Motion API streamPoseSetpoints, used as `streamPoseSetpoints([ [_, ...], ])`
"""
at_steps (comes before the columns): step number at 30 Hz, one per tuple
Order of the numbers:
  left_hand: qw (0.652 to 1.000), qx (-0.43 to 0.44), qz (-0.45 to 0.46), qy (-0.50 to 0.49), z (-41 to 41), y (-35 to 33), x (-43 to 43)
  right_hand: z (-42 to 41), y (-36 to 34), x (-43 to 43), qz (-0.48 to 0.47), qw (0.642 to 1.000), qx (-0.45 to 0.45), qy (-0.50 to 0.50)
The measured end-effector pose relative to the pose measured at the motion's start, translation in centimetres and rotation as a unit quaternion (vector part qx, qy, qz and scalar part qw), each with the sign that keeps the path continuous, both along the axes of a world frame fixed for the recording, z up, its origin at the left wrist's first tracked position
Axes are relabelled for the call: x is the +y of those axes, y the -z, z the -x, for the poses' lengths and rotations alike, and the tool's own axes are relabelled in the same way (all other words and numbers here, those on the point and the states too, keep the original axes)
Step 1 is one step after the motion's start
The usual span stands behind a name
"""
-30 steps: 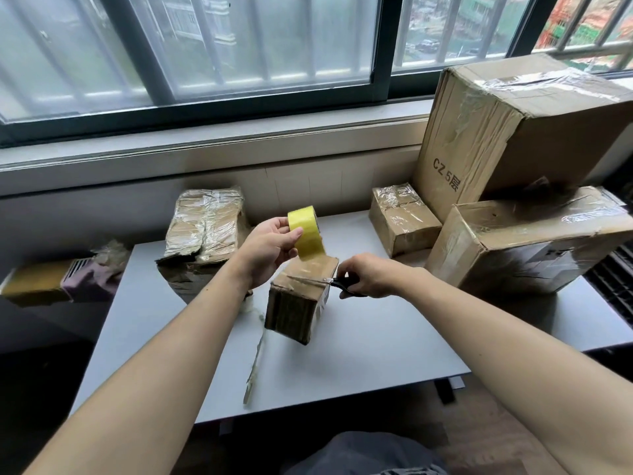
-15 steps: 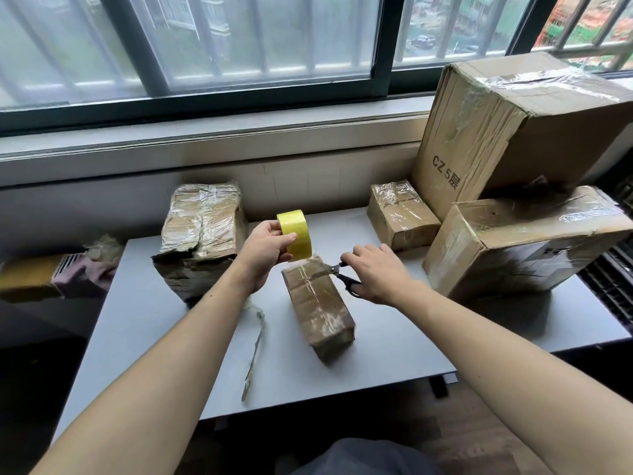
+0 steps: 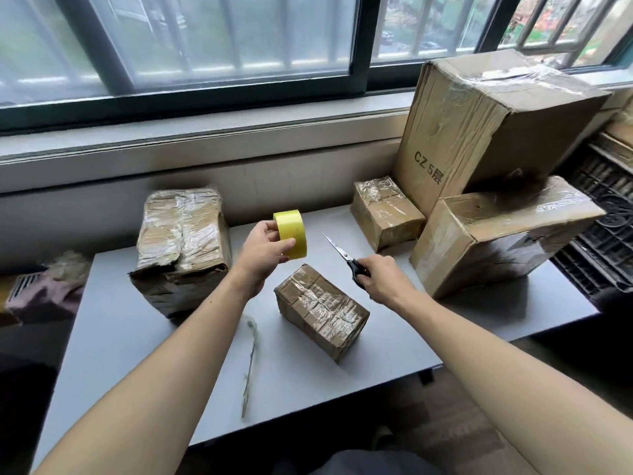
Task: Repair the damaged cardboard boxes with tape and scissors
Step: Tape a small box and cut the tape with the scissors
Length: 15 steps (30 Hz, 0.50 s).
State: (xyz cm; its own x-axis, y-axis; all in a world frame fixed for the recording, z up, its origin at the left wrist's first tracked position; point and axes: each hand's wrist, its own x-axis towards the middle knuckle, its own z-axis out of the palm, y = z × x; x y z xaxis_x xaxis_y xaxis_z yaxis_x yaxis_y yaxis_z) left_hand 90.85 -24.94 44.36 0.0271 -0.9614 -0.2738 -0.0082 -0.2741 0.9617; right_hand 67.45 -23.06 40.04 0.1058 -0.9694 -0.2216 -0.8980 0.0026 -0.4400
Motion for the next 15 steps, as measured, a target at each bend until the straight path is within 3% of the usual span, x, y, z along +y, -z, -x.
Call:
streamPoseSetpoints([
  [7, 0.995, -0.084, 0.015, 0.057, 4.0, 1.5, -2.5, 2.2, 3.0, -2.2, -0.035, 0.999, -0.024, 0.022],
  [12, 0.971, -0.22, 0.009, 0.091, 6.8, 3.5, -5.0, 3.5, 4.2, -4.9, -0.019, 0.999, -0.033, 0.026],
  [15, 0.94, -0.319, 0.003, 0.118, 8.8, 5.0, -6.2, 4.5, 5.8, -6.9, -0.019, 0.999, -0.029, 0.033],
])
